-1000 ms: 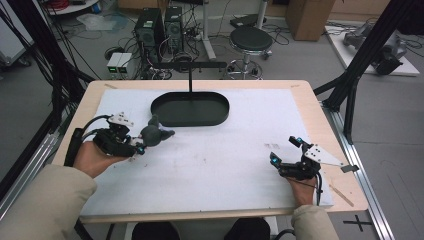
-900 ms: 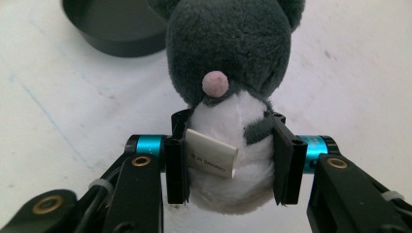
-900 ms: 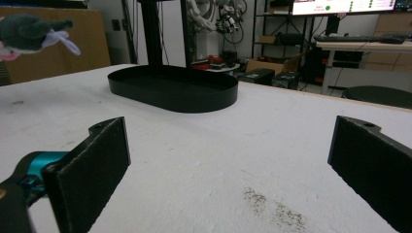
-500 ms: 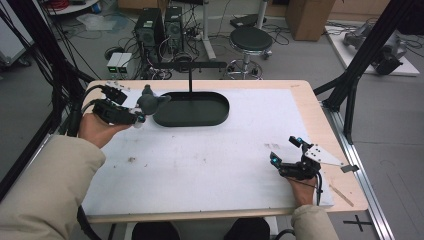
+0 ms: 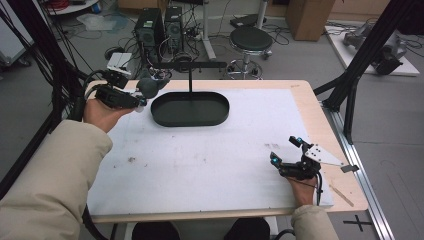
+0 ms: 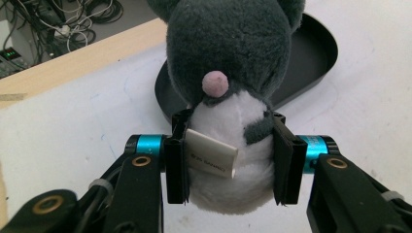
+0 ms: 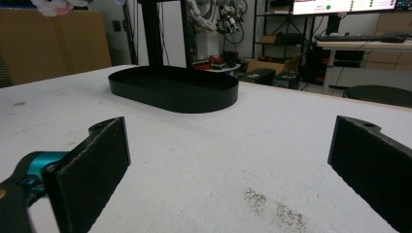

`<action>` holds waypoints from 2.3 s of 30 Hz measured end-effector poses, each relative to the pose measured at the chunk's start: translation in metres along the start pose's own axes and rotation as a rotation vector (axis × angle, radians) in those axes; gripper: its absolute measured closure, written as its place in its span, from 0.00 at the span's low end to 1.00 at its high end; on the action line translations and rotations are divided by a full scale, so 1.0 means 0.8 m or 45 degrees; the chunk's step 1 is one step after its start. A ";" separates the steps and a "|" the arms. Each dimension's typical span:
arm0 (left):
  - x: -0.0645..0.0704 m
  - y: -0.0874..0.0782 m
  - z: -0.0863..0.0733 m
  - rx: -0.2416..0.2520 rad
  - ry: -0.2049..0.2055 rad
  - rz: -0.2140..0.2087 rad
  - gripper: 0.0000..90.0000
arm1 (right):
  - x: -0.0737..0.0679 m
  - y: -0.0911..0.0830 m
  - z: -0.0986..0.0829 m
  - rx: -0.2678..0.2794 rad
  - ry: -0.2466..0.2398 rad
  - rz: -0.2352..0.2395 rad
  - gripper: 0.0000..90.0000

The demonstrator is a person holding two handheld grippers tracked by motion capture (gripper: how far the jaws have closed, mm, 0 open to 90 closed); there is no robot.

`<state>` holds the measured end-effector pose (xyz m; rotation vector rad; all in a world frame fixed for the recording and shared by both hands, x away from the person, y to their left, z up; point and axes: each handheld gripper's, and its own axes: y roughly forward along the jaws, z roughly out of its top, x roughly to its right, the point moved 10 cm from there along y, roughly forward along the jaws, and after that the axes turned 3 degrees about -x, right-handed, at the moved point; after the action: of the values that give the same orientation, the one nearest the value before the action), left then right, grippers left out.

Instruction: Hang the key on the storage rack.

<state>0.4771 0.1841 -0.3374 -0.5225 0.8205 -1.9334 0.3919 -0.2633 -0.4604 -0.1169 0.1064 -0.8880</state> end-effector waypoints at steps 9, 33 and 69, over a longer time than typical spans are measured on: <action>-0.006 0.005 0.024 0.025 -0.013 -0.006 0.65 | 0.000 0.000 0.000 0.000 0.000 0.001 0.01; -0.032 0.031 0.025 0.019 -0.085 0.102 0.65 | 0.001 0.000 0.000 0.001 0.004 -0.002 0.01; -0.034 0.113 -0.022 -0.105 0.149 0.144 0.42 | 0.000 0.000 0.000 -0.001 -0.001 0.000 0.01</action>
<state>0.5323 0.1839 -0.4162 -0.4059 0.9874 -1.8457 0.3919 -0.2634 -0.4606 -0.1176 0.1062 -0.8881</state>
